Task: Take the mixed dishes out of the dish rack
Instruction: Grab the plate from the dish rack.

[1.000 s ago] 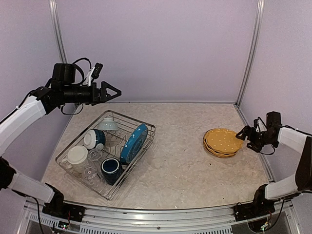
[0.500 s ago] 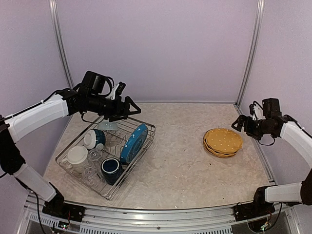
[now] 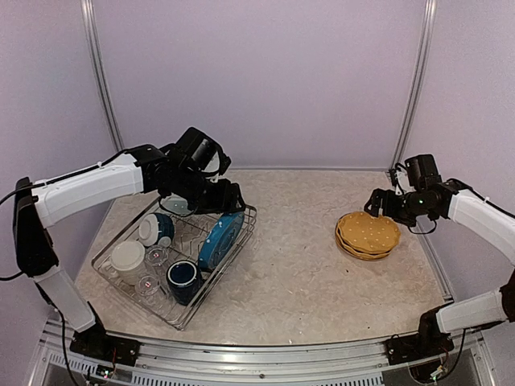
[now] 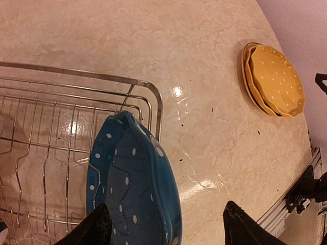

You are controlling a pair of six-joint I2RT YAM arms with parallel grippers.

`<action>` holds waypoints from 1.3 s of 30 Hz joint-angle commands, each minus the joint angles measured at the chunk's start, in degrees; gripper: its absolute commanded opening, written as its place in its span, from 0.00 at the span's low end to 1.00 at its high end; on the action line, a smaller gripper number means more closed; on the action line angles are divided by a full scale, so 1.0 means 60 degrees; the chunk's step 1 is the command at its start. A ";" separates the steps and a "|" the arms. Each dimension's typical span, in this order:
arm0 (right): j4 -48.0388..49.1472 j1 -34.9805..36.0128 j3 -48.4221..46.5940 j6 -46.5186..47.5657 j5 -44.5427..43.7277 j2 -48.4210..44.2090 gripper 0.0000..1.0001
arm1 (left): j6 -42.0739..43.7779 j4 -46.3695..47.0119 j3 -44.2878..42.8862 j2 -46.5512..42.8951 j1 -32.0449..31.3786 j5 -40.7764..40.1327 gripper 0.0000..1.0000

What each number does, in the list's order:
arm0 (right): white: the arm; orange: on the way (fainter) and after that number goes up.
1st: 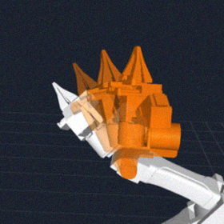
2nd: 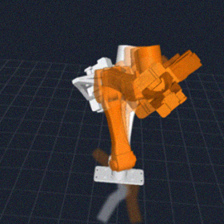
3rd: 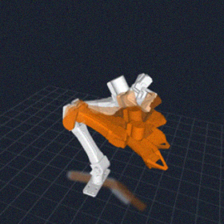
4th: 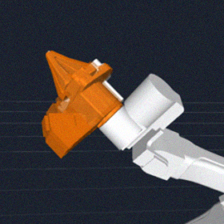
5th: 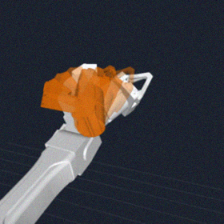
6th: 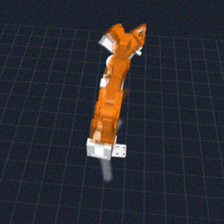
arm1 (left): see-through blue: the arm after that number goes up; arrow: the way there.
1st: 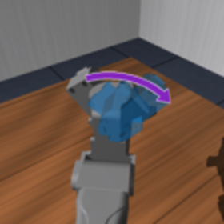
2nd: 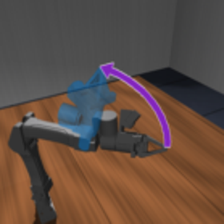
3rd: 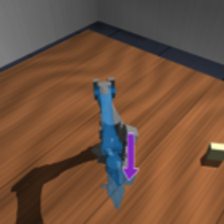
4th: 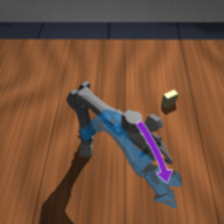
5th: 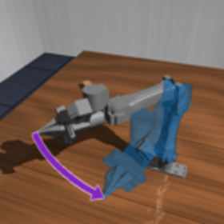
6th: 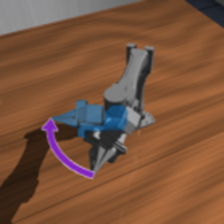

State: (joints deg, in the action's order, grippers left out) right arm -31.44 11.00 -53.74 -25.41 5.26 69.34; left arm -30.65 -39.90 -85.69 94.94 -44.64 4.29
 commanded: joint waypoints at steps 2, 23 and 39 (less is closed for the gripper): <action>0.0119 0.0305 -0.0250 -0.0301 -0.0002 0.0196 1.00 | 0.0209 -0.0871 -0.0501 0.0574 -0.0191 -0.0462 0.64; 0.0259 0.0531 -0.0115 -0.0335 -0.0074 0.0351 1.00 | 0.1691 -0.2230 -0.1488 0.1610 -0.0591 -0.2193 0.43; 0.0311 0.0643 0.0019 -0.0435 -0.0139 0.0296 1.00 | 0.1869 -0.2618 -0.1732 0.1742 -0.0952 -0.2588 0.30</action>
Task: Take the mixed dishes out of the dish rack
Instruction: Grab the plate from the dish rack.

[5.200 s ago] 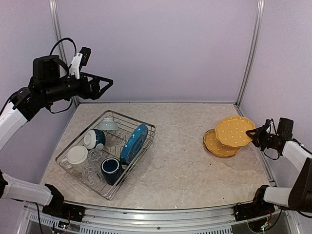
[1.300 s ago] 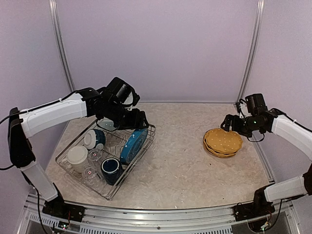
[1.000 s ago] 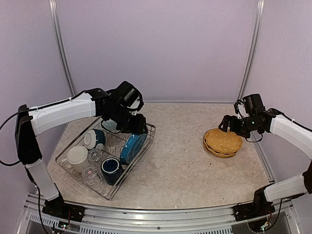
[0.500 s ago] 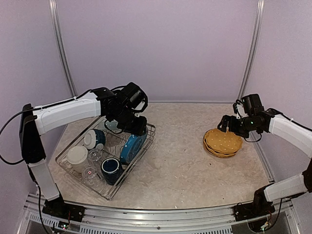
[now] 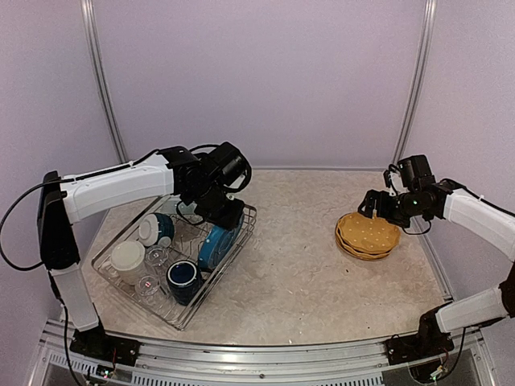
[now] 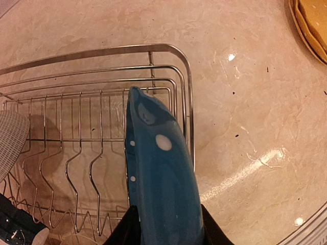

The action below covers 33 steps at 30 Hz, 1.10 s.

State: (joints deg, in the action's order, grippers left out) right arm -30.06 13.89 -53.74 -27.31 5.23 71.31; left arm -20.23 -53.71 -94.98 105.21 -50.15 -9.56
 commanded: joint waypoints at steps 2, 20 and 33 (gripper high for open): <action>0.0084 0.0175 0.0012 -0.0137 -0.0147 -0.0021 1.00 | 0.0170 -0.0326 -0.0196 -0.0035 -0.0035 -0.0382 0.26; 0.0030 0.0361 -0.0201 -0.0267 -0.0228 0.0100 1.00 | 0.0441 -0.0335 -0.0227 -0.0963 -0.0007 -0.0696 0.00; -0.0037 0.0668 -0.0631 -0.0282 -0.0388 0.0432 1.00 | 0.0371 -0.0068 -0.0176 -0.2029 0.0826 0.0969 0.00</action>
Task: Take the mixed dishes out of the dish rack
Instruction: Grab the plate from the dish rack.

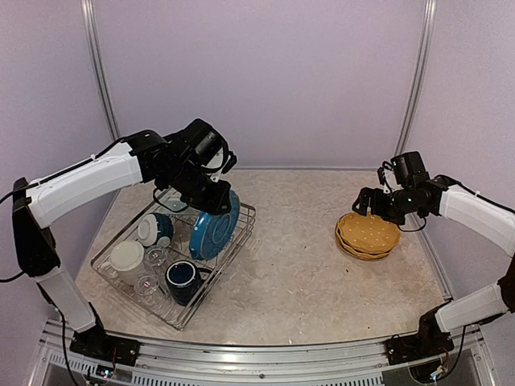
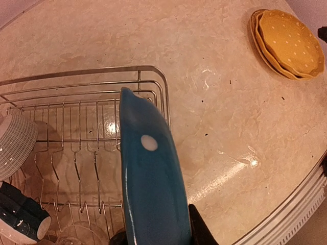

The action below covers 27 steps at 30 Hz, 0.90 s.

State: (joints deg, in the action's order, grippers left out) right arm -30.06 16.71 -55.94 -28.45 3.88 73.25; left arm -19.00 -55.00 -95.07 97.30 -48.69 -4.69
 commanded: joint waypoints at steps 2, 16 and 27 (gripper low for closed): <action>-0.0035 0.0239 -0.0271 -0.0107 -0.0163 0.0089 1.00 | 0.0098 0.0392 -0.0088 -0.0881 0.0834 0.0847 0.00; 0.0528 0.0470 -0.0571 -0.0258 0.0694 0.0203 1.00 | 0.1040 0.3502 0.1233 -0.4557 0.1665 0.3762 0.00; 0.3089 0.0776 -0.0542 -0.1766 0.3044 0.0669 1.00 | 0.8628 0.7983 0.3956 -0.4683 -0.1779 -0.2039 0.00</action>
State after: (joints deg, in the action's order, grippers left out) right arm -19.99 20.03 -58.24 -34.11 14.81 75.81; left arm 8.67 -28.51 -77.71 67.24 -55.13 -1.13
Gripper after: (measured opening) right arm 0.997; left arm 0.183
